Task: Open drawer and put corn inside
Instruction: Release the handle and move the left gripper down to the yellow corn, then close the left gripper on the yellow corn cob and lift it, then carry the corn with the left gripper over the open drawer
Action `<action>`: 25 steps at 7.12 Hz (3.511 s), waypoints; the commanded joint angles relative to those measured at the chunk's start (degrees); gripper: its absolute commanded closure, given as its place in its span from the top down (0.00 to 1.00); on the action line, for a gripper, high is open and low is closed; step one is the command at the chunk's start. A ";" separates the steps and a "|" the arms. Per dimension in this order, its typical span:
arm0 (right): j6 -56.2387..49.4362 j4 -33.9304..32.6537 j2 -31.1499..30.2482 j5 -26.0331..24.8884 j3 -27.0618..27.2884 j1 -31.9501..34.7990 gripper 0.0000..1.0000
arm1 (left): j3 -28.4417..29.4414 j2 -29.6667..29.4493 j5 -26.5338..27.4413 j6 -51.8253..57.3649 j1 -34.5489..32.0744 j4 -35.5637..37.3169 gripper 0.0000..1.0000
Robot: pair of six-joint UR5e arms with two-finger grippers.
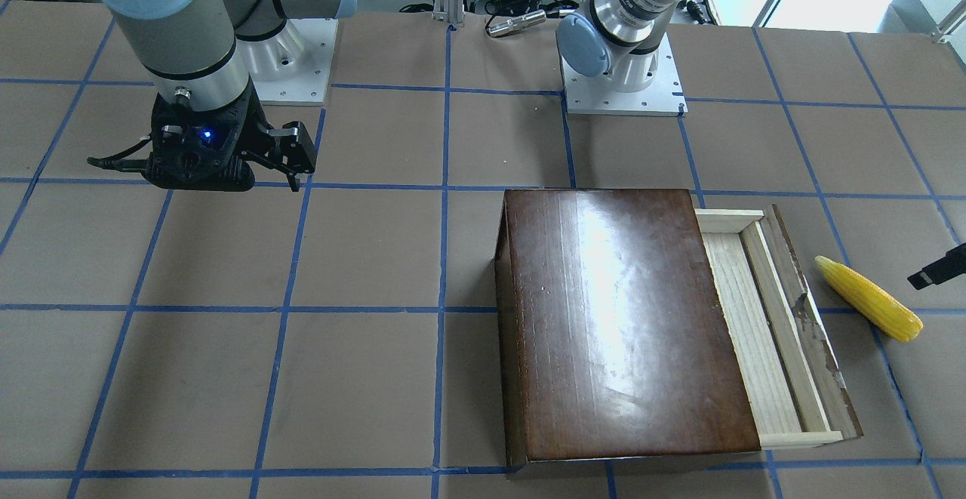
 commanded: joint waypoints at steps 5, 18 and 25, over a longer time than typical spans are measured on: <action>0.00 -0.04 0.05 0.01 0.00 0.00 1.00 | -7.15 -2.34 8.44 -15.12 -0.78 13.79 1.00; 0.00 0.05 0.05 0.01 0.00 0.00 1.00 | -6.54 -6.75 2.99 -22.50 -1.13 13.84 0.00; 0.00 0.05 0.05 0.10 0.00 0.00 1.00 | 13.65 2.21 4.04 -11.80 -11.92 -14.00 0.00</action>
